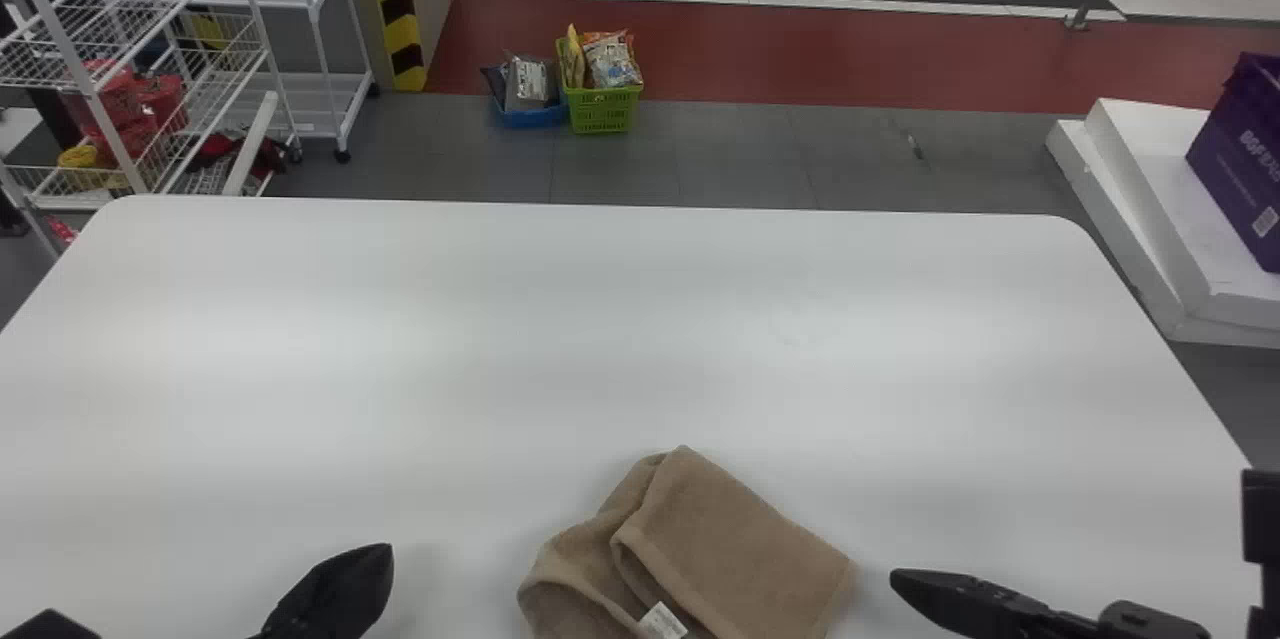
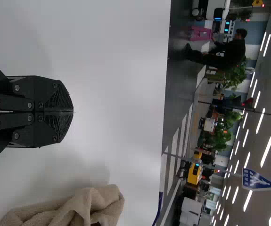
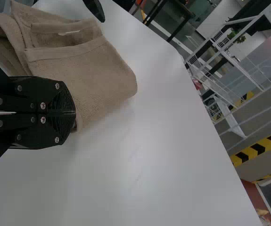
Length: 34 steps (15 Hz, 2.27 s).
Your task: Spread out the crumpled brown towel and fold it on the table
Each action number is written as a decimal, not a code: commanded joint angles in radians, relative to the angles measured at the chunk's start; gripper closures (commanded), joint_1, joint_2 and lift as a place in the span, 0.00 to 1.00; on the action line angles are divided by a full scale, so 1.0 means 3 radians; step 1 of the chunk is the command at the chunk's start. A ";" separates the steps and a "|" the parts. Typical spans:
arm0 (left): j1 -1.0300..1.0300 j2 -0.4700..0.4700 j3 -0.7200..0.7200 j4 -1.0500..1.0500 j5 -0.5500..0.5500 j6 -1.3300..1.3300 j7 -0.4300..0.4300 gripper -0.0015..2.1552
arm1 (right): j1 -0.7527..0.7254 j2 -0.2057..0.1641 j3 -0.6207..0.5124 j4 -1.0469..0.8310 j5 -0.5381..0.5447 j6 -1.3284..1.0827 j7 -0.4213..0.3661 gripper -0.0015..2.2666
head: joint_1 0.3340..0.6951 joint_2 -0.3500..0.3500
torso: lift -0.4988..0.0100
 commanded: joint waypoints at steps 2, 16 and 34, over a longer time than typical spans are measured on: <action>-0.0011 -0.0002 0.0017 0.0004 0.0004 0.0020 -0.0005 0.89 | 0.0014 0.0003 -0.0003 0.0169 0.0012 -0.0155 -0.0019 0.97 | 1.00 0.38 | 0.73; -0.0006 -0.0053 0.0252 -0.0108 0.0116 0.0061 -0.0046 0.89 | -0.0875 0.0003 0.0672 0.1079 0.0145 -0.0247 -0.0315 0.97 | 1.00 0.58 | 0.73; 0.0162 -0.0181 0.0498 -0.0640 0.0418 0.1032 -0.0302 0.88 | -0.0011 0.0003 0.0534 -0.0879 0.0288 -0.1034 -0.0070 0.01 | 1.00 0.56 | 0.73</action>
